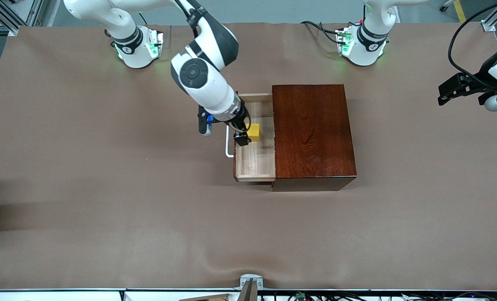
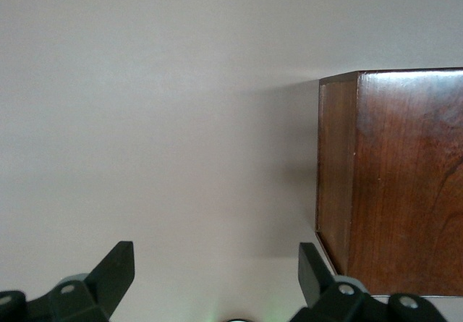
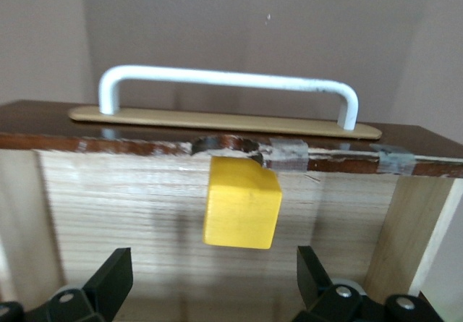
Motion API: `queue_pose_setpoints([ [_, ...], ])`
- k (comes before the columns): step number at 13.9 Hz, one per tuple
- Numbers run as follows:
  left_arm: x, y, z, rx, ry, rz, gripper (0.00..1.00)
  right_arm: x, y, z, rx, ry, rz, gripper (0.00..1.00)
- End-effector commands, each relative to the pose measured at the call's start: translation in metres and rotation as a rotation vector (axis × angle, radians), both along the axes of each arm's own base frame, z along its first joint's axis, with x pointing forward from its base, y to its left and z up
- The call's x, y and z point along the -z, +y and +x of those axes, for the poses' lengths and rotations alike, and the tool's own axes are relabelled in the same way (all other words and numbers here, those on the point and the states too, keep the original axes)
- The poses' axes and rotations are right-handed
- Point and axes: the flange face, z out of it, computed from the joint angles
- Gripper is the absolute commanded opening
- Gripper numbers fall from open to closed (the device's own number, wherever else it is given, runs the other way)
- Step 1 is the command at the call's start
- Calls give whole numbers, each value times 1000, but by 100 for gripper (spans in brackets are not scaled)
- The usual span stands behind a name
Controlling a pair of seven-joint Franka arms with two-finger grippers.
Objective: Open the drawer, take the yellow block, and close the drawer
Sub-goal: 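Lower the right gripper and grasp the yellow cube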
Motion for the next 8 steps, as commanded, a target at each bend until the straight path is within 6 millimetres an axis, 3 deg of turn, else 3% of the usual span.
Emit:
queue_pose_setpoints([
  [1, -3, 0, -5, 21, -11, -20, 100, 11, 16, -3, 0, 11, -7, 100],
  [4, -4, 0, -5, 21, -12, -21, 100, 35, 30, -16, -31, 23, -37, 100],
  [8, -3, -1, -5, 22, -11, -20, 100, 51, 36, -20, -49, 15, -56, 100],
])
